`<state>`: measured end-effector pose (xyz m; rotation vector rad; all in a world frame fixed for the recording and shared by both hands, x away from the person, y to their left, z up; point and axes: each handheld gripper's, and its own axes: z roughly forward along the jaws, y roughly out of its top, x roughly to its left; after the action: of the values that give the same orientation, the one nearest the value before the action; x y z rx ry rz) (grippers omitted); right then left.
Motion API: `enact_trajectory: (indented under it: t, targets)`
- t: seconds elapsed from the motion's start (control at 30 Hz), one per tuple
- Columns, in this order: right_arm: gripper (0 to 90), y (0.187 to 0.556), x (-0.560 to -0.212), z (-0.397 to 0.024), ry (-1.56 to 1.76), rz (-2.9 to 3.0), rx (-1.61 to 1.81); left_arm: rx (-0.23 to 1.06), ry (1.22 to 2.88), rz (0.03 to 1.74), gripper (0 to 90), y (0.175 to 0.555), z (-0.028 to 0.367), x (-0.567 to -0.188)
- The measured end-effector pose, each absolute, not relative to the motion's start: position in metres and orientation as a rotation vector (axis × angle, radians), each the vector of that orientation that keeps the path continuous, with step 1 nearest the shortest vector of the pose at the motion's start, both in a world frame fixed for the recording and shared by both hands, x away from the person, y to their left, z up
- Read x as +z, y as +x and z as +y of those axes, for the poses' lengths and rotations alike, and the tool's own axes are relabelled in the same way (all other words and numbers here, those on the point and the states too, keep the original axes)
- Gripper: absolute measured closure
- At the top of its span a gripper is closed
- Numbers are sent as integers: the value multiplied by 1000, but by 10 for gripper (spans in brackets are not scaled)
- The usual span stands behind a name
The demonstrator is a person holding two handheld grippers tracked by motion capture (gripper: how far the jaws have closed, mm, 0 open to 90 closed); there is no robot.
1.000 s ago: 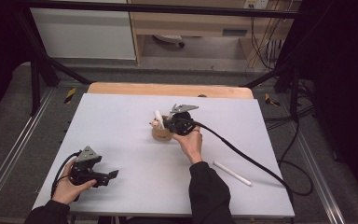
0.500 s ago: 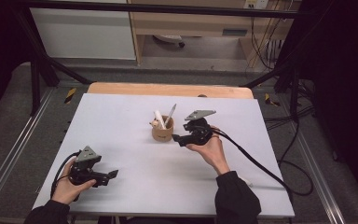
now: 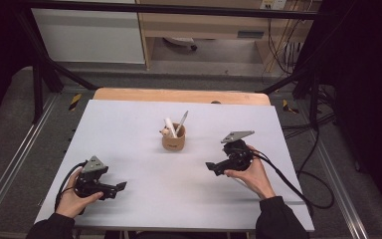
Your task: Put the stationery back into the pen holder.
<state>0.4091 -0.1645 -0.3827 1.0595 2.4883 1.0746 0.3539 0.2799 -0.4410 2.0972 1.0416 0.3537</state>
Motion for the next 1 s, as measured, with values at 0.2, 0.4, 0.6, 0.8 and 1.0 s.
enact_trajectory:
  t: [0.2, 0.4, 0.6, 0.8, 1.0]
  targets:
    - [42, 399, -390, -186, 1061, 2502, 1077, 356, 2096, 1039, 50, 354, 280, -441]
    - [83, 391, -400, -204, 1060, 2539, 1011, 356, 2100, 1036, 50, 354, 279, -441]
    - [143, 385, -410, -222, 1068, 2577, 977, 355, 2102, 1034, 50, 354, 278, -441]
    - [237, 382, -418, -236, 1081, 2612, 943, 355, 2104, 1037, 50, 354, 278, -442]
    - [405, 382, -422, -240, 1018, 2662, 912, 353, 2105, 1036, 50, 354, 277, -442]
